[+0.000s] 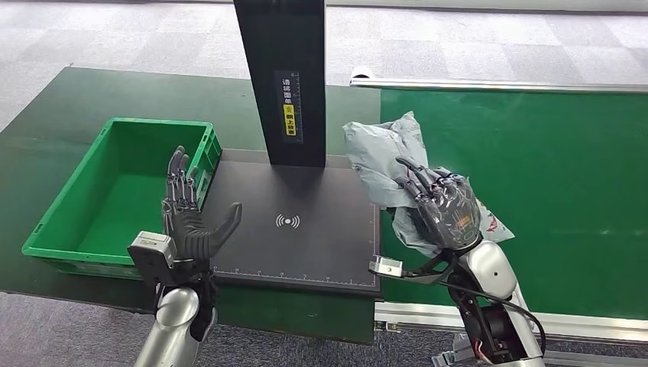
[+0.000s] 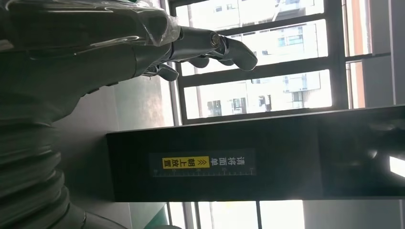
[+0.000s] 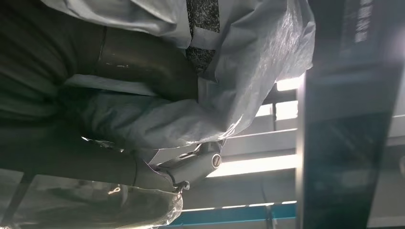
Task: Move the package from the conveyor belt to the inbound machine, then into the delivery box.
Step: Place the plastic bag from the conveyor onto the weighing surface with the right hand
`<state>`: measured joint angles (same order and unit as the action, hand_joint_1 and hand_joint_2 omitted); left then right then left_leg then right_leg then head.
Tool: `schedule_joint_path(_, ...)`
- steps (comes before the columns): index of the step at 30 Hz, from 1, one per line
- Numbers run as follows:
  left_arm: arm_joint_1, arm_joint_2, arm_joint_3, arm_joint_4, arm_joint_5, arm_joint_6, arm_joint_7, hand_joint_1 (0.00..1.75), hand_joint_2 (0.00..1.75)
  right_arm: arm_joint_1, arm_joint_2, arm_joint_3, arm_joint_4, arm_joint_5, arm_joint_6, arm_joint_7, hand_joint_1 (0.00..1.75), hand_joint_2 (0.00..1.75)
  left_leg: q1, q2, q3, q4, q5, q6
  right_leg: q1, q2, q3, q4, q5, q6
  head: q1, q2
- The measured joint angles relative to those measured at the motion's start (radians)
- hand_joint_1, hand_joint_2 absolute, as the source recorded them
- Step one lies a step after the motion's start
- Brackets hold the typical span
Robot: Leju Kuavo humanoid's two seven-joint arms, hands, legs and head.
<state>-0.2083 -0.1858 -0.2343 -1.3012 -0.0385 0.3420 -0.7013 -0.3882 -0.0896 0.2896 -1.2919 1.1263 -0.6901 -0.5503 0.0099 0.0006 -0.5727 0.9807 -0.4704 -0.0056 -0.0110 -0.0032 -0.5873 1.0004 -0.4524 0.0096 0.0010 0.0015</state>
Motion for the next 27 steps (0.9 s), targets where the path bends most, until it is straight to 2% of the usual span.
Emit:
schedule_joint_path(6,-0.016,0.001,-0.02,0.01,0.023,-0.004,0.0,0.0,1.75,-0.073,-0.024,0.146,0.108,-0.023,0.0,0.026,1.75,1.75,0.0,0.0,0.0,0.0,0.0,0.0,0.0,0.0,0.0,0.0,0.0,0.0,0.0,0.0)
schedule_joint_path(12,-0.046,-0.001,-0.049,0.031,0.037,-0.018,0.0,0.0,1.75,-0.161,-0.016,0.28,0.266,0.011,0.0,0.043,1.75,1.75,0.0,0.0,0.0,0.0,0.0,0.0,0.0,0.0,0.0,0.0,0.0,0.0,0.0,0.0)
schedule_joint_path(16,-0.066,-0.005,-0.064,0.05,0.038,-0.019,0.0,0.0,1.75,-0.209,0.018,0.326,0.359,0.033,0.0,0.043,1.75,1.75,0.0,0.0,0.0,0.0,0.0,0.0,0.0,0.0,0.0,0.0,0.0,0.0,0.0,0.0)
schedule_joint_path(21,-0.094,-0.014,-0.076,0.076,0.04,-0.025,0.0,0.0,1.75,-0.27,0.089,0.366,0.463,0.05,0.0,0.027,1.75,1.75,0.0,0.0,0.0,0.0,0.0,0.0,0.001,0.0,-0.001,0.0,0.0,0.0,0.0,0.0)
schedule_joint_path(27,-0.113,-0.021,-0.089,0.096,0.04,-0.039,0.003,0.0,1.75,-0.288,0.142,0.378,0.511,0.111,0.0,0.025,1.75,1.75,0.0,0.0,-0.001,0.0,0.0,0.0,0.001,0.0,-0.001,0.0,0.0,0.0,0.0,0.0)
